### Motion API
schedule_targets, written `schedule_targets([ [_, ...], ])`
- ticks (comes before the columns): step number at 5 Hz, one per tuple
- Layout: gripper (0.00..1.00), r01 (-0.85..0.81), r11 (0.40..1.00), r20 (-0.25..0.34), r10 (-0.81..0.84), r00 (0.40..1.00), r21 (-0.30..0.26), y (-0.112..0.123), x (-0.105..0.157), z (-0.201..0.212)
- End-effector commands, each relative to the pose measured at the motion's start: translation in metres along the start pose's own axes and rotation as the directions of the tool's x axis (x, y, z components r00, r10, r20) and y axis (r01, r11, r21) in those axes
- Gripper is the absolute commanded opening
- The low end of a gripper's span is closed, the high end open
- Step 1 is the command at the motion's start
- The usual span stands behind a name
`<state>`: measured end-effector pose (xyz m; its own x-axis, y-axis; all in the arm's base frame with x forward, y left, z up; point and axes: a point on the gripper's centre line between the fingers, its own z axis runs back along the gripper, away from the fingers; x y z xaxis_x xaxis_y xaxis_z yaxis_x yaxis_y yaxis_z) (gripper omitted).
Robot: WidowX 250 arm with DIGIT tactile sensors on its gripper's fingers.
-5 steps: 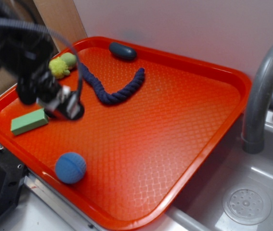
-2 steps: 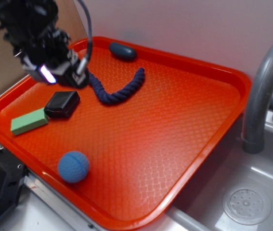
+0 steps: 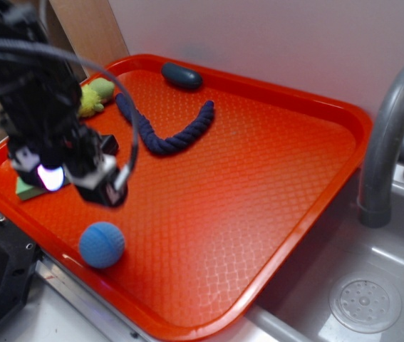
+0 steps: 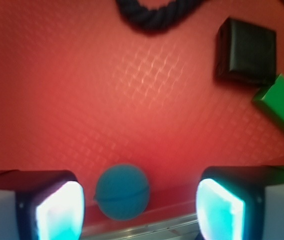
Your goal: Grab the blue ball.
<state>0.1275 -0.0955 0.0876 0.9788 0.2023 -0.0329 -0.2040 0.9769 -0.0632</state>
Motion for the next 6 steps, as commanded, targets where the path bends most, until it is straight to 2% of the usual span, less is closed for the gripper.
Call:
schedule_targets([
  [1,1.00,0.097,0.995,-0.055,-0.095,0.994,0.030,-0.028,-0.007,-0.039],
  [2,1.00,0.129,0.990,-0.069,-0.125,0.990,0.050,-0.025,-0.009,-0.053],
  [3,0.00,0.121,0.988,-0.066,-0.115,0.991,0.101,-0.017,-0.016,-0.057],
  [5,0.00,0.080,0.995,-0.040,-0.078,0.996,0.064,-0.005,-0.018,-0.044],
  [6,0.00,0.068,0.995,-0.016,-0.067,0.998,0.069,0.002,-0.013,-0.040],
])
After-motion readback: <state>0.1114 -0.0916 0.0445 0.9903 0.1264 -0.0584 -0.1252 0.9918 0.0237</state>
